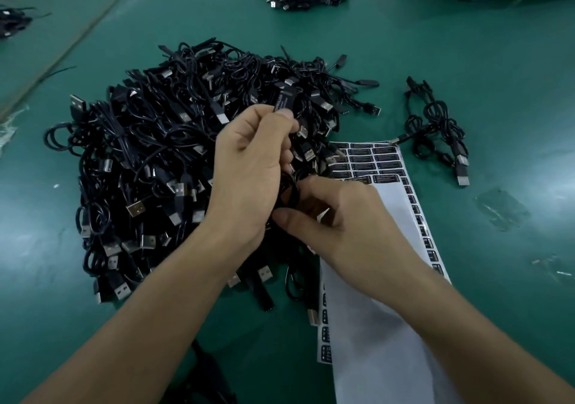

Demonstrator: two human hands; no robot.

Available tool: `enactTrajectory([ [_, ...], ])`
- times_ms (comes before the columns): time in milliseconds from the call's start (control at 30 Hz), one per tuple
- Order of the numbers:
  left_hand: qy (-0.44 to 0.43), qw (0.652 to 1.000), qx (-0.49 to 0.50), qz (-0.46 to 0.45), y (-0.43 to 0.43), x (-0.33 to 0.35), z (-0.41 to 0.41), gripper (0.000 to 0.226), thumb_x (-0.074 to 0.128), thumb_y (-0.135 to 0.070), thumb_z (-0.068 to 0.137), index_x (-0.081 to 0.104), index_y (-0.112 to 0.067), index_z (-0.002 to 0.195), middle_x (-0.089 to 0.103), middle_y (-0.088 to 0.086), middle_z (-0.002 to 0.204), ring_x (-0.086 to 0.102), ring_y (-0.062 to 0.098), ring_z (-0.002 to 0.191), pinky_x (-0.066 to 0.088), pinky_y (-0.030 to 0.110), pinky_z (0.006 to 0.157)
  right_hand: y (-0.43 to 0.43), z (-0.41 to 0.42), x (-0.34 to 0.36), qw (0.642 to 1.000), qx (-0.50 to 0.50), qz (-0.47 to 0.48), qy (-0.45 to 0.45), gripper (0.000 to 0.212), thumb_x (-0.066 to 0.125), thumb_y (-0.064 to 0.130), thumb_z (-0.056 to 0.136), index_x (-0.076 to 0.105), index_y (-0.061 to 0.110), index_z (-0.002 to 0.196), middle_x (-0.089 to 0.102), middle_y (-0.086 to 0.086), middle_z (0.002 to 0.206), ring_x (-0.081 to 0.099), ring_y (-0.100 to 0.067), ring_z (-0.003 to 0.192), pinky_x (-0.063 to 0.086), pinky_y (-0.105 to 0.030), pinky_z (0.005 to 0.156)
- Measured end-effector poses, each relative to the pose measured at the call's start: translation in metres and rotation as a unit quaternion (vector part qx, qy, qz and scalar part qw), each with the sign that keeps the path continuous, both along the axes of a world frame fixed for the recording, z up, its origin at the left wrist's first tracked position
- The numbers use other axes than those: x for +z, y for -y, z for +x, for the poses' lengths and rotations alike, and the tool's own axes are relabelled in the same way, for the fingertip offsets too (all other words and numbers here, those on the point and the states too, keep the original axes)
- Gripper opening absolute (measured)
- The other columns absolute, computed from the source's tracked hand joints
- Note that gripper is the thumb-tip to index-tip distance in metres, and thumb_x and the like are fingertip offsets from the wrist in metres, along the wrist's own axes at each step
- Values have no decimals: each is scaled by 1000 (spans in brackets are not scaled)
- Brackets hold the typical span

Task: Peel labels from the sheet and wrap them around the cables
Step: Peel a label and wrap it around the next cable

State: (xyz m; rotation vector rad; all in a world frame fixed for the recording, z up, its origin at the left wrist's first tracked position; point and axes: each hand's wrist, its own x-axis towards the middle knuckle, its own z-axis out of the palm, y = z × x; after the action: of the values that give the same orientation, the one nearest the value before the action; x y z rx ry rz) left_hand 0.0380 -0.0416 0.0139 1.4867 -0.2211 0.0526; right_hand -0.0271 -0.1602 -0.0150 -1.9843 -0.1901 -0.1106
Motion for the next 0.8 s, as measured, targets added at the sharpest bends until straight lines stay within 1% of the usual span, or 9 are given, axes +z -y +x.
enactTrajectory([
  [100, 3, 1000, -2, -8, -7, 4, 5, 43, 52, -24, 100, 56, -30, 57, 49, -11, 55, 45, 9, 57, 41, 24, 59, 2, 2, 1, 1000, 0, 18, -12, 15, 70, 28, 92, 69, 19, 81, 63, 4, 63, 52, -7, 54, 42, -25, 51],
  [233, -9, 998, 57, -3, -18, 10, 12, 54, 47, -40, 105, 58, -29, 54, 53, -10, 56, 48, 9, 53, 42, 20, 48, 10, 3, 8, 998, 5, 55, -9, 16, 66, 32, 88, 70, 17, 82, 64, -8, 69, 54, -26, 60, 47, -45, 58],
  [300, -29, 998, 56, -5, -19, 11, 13, 54, 43, -47, 105, 66, -27, 60, 59, -8, 59, 52, 9, 53, 42, 21, 47, 17, 4, 12, 997, -10, 80, -12, 13, 68, 33, 85, 72, 21, 83, 66, -8, 71, 56, -27, 61, 50, -41, 57],
  [400, -85, 996, 4, -2, -18, 12, 12, 57, 33, -60, 102, 74, -21, 94, 67, -3, 70, 58, 9, 57, 44, 23, 47, 37, 9, 14, 994, -90, 70, 1, 10, 70, 32, 89, 73, 24, 84, 69, -6, 73, 53, -14, 60, 49, -29, 56],
  [500, -94, 996, 1, 0, -17, 12, 12, 42, 42, -48, 104, 70, -16, 98, 65, -3, 69, 55, 9, 55, 42, 23, 46, 70, 21, 14, 974, -228, 6, -1, 23, 67, 28, 93, 69, 9, 80, 63, -9, 64, 51, -17, 62, 47, -31, 62],
  [567, -85, 996, 8, 12, -17, 12, 12, 30, 50, -35, 104, 68, -15, 91, 62, -4, 65, 52, 8, 53, 40, 21, 44, 95, 30, 19, 944, -316, -96, 1, 33, 62, 32, 94, 62, 3, 78, 55, -3, 56, 43, -17, 53, 37, -20, 49],
  [667, -79, 997, 12, 23, -16, 10, 12, 23, 54, -22, 102, 67, -15, 85, 59, -5, 62, 49, 7, 51, 39, 19, 43, 125, 44, 31, 904, -379, -197, -28, 39, 55, 30, 95, 52, 0, 71, 46, -8, 54, 38, -24, 50, 31, -23, 40],
  [733, -78, 997, 18, 17, -17, 9, 13, 23, 53, -17, 102, 65, -15, 83, 58, -5, 61, 48, 7, 50, 38, 19, 42, 136, 55, 36, 895, -374, -233, -63, 41, 54, 28, 96, 49, -1, 67, 45, -11, 56, 41, -29, 54, 34, -27, 47],
  [800, -79, 997, 27, 1, -19, 9, 15, 23, 50, -12, 102, 64, -14, 83, 57, -5, 60, 47, 7, 49, 38, 20, 41, 142, 64, 36, 891, -362, -255, -96, 38, 57, 27, 96, 60, -6, 78, 59, -18, 71, 56, -38, 72, 46, -34, 60],
])
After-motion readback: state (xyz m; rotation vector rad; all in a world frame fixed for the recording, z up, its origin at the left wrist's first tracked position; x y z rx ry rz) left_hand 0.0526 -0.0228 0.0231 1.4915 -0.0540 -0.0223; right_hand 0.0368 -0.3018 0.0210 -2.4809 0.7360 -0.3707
